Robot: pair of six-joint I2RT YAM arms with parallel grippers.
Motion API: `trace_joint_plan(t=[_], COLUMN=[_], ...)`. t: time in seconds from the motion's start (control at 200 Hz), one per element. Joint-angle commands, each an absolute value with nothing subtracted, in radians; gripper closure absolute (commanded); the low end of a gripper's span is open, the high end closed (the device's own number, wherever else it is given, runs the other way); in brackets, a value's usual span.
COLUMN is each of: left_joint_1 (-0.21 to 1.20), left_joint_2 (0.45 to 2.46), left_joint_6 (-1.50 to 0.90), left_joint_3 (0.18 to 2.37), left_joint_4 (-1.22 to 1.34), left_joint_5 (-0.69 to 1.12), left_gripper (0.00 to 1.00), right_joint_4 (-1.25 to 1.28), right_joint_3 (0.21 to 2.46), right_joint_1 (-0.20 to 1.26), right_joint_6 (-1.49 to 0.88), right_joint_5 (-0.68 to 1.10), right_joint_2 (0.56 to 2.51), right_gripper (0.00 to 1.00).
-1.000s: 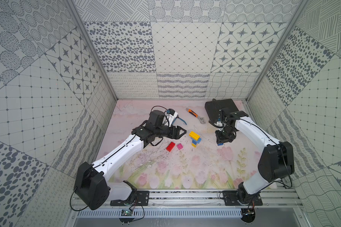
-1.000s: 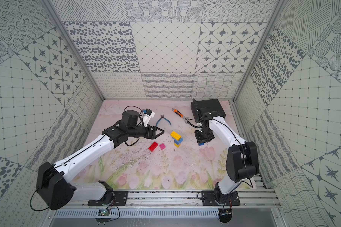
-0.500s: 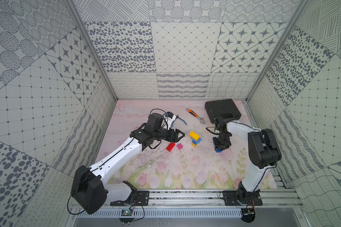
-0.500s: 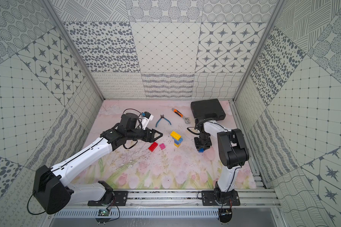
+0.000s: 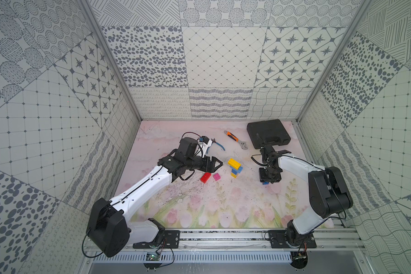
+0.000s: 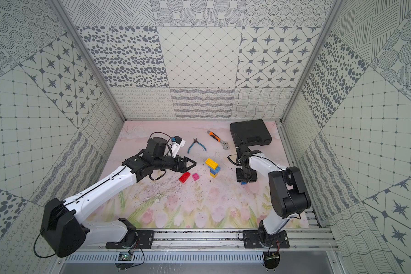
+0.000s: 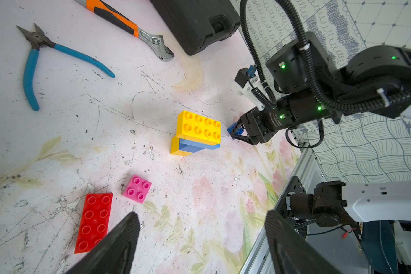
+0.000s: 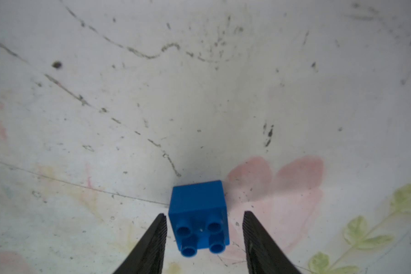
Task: Assemble a spoon with lego
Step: Place the lego brick at the center of the board.
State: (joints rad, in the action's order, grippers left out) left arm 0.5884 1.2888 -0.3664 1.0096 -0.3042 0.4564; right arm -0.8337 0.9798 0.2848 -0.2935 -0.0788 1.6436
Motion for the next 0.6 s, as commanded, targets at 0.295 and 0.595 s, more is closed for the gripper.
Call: trace_joint_plan(t=[0.295, 0.595], left_joint_1=[0.567, 0.568], left_joint_2=[1.290, 1.298], left_joint_6=[-0.368, -0.369], left_joint_3=[0.993, 0.988], left_joint_4=[-0.293, -0.286], left_joint_5=[0.449, 0.448], left_gripper=[0.15, 0.16], right_joint_4=[-0.764, -0.771], right_joint_3=[0.944, 0.940], right_joint_1=[0.308, 0.311], right_joint_6=[-0.324, -0.308], right_joint_5=[-0.110, -0.119], right_joint_2=[1.626, 1.595], right_gripper=[0.48, 0.53])
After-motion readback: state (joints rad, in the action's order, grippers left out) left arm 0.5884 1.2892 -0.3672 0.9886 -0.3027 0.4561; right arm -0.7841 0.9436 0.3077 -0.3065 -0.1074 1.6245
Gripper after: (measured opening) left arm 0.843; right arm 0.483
